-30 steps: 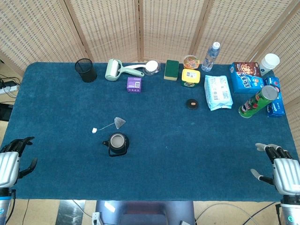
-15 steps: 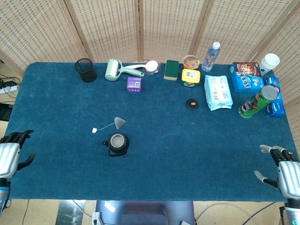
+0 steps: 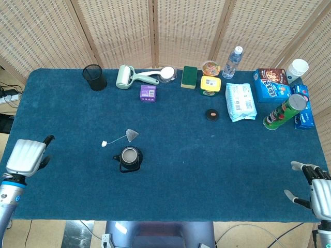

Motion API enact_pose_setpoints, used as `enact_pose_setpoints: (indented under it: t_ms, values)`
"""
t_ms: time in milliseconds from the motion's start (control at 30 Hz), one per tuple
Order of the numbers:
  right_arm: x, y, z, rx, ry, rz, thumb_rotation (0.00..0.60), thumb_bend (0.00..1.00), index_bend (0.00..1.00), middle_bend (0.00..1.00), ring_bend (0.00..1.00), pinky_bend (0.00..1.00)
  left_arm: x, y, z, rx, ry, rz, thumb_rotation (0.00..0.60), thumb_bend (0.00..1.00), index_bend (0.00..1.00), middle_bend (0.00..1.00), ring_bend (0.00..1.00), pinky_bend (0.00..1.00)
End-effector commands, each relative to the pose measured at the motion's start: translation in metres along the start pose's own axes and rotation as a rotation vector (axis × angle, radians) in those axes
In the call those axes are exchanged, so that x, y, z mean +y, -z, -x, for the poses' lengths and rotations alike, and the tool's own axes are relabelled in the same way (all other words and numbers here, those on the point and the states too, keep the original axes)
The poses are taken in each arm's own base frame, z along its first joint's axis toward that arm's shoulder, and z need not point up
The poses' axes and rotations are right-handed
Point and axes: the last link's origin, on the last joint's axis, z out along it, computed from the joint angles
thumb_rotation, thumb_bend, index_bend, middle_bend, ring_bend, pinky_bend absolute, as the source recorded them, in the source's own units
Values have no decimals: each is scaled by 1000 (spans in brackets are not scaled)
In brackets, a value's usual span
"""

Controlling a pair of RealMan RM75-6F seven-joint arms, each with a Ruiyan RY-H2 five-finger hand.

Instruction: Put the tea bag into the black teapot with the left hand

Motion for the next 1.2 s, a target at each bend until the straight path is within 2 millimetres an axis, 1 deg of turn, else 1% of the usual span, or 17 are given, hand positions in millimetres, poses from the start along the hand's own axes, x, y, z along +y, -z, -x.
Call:
enact_pose_setpoints:
  t_ms: [33,200,333,467,600,633,700,833,1133,1200]
  values:
    - [2,0,1,-4,-1,8,600,99,263,361,299,358,5,-15,1,-10,-7,16,600,343,329,931,906,892]
    - [5,-2,2,-8,-1,18,600,100,262,362,301,366,14,-36,6,-38,13,40,600,370,371,982,945,917]
    - [7,-3,2,-13,2,26,600,99,263,362,301,369,22,-55,14,-73,55,56,600,378,418,983,948,918]
    - [9,-4,3,-18,3,37,600,99,262,362,301,369,32,-74,21,-100,78,79,600,377,445,983,948,918]
    - [11,-4,4,-25,4,52,600,99,262,363,302,377,45,-93,26,-103,107,91,600,377,505,983,950,918]
    - [13,-4,6,-36,3,63,600,99,262,363,302,377,52,-101,31,-113,122,97,600,378,506,983,950,918]
    - [14,-4,7,-41,3,68,600,99,262,363,302,377,59,-111,37,-121,121,93,600,378,506,983,950,918]
    - [15,-5,6,-40,4,71,600,100,262,362,302,377,68,-124,45,-147,116,98,600,378,506,983,950,918]
    - [18,-2,6,-42,3,87,600,99,262,362,303,377,90,-140,56,-183,147,128,600,378,506,983,950,918]
    - [22,1,4,-36,5,101,600,99,262,363,303,377,102,-144,59,-189,165,150,600,377,506,983,950,918]
